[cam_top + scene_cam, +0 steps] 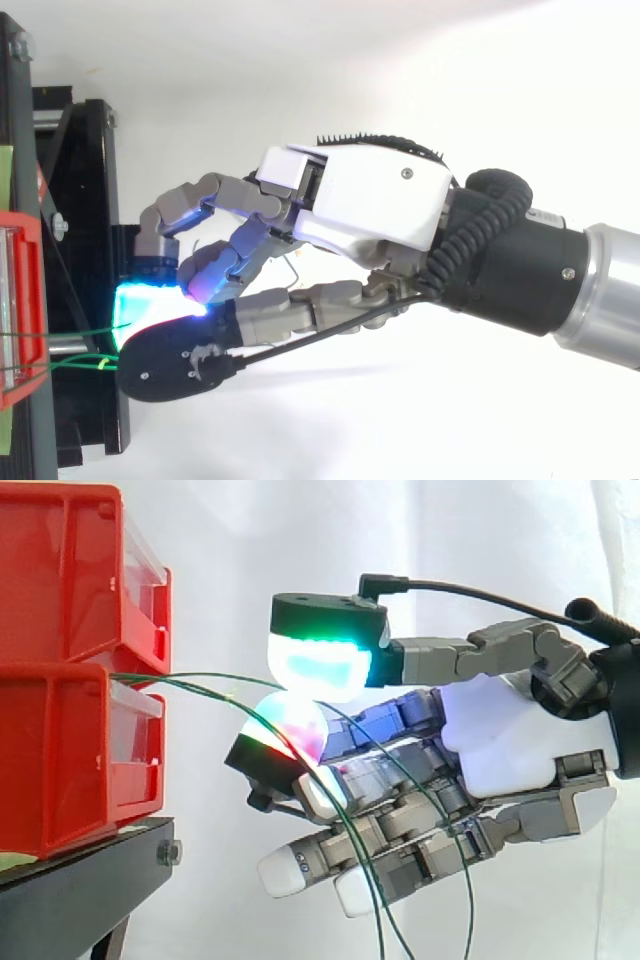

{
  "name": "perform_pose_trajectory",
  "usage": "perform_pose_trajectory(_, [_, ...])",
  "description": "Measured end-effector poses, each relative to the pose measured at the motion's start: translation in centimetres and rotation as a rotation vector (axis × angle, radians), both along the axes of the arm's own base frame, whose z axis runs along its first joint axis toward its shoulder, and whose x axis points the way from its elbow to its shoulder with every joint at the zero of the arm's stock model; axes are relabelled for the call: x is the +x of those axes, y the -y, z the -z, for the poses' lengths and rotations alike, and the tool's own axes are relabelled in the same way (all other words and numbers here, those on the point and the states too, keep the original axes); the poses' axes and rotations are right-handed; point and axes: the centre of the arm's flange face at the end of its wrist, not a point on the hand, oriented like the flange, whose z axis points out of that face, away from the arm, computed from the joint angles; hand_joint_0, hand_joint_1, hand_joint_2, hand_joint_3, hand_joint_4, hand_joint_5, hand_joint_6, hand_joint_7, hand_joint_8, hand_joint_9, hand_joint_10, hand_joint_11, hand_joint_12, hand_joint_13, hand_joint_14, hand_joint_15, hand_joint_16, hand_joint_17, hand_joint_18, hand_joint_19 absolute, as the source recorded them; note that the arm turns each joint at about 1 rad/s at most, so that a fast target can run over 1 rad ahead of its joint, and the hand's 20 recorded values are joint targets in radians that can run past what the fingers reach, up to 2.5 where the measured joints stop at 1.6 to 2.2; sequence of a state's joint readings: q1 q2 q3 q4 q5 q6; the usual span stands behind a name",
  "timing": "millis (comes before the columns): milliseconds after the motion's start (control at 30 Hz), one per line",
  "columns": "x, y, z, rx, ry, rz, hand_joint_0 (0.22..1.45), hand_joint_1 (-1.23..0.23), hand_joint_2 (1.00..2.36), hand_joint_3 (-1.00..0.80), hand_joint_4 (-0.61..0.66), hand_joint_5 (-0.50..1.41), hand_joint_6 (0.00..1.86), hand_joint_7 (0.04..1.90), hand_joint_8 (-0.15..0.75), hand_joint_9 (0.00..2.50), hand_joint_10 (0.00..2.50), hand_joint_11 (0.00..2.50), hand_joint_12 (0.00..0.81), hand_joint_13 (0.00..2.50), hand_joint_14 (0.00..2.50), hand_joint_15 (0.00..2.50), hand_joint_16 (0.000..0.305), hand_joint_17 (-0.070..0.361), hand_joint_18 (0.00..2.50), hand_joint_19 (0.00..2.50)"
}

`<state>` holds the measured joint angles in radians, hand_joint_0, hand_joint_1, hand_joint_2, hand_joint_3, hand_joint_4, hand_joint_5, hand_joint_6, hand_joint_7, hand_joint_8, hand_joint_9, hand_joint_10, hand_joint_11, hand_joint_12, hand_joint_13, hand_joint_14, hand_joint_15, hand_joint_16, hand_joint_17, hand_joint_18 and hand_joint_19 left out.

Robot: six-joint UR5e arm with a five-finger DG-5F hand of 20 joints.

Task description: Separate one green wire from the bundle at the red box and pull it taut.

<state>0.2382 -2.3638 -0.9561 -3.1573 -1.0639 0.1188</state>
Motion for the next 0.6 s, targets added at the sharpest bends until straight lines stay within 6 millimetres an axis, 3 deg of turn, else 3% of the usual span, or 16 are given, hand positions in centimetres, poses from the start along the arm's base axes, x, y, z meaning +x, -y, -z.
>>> perform_pose_trajectory(133, [-0.1, 0.0, 0.0, -0.001, -0.008, -0.001, 0.60, -0.77, 1.02, -0.15, 0.11, -0.13, 0.91, 1.15, 0.305, 1.05, 0.02, 0.59, 0.377, 0.71, 0.01, 0.37, 0.053, 0.120, 0.73, 0.55])
perform_pose_trajectory(200, [-0.2, 0.0, -0.2, -0.001, -0.009, -0.003, 0.56, -0.70, 1.01, -0.36, 0.15, -0.13, 0.90, 1.09, 0.302, 1.05, 0.02, 0.58, 0.379, 0.70, 0.01, 0.37, 0.055, 0.123, 0.73, 0.56])
perform_pose_trajectory(300, [-0.4, 0.1, -0.8, -0.003, -0.011, -0.007, 0.53, -0.62, 1.00, -0.47, 0.15, -0.13, 0.89, 1.08, 0.308, 1.05, 0.02, 0.56, 0.389, 0.71, 0.01, 0.37, 0.057, 0.128, 0.74, 0.55])
perform_pose_trajectory(433, [-0.8, 0.1, -1.6, -0.010, -0.021, -0.010, 0.58, -0.53, 1.01, -0.38, 0.14, -0.13, 0.88, 1.12, 0.303, 1.06, 0.02, 0.55, 0.380, 0.71, 0.01, 0.38, 0.055, 0.123, 0.73, 0.56])
perform_pose_trajectory(600, [-1.1, 0.1, -1.9, -0.015, -0.034, -0.011, 0.56, -0.58, 1.02, -0.21, 0.19, -0.12, 0.88, 1.21, 0.308, 1.07, 0.02, 0.56, 0.387, 0.71, 0.01, 0.38, 0.056, 0.125, 0.74, 0.56])
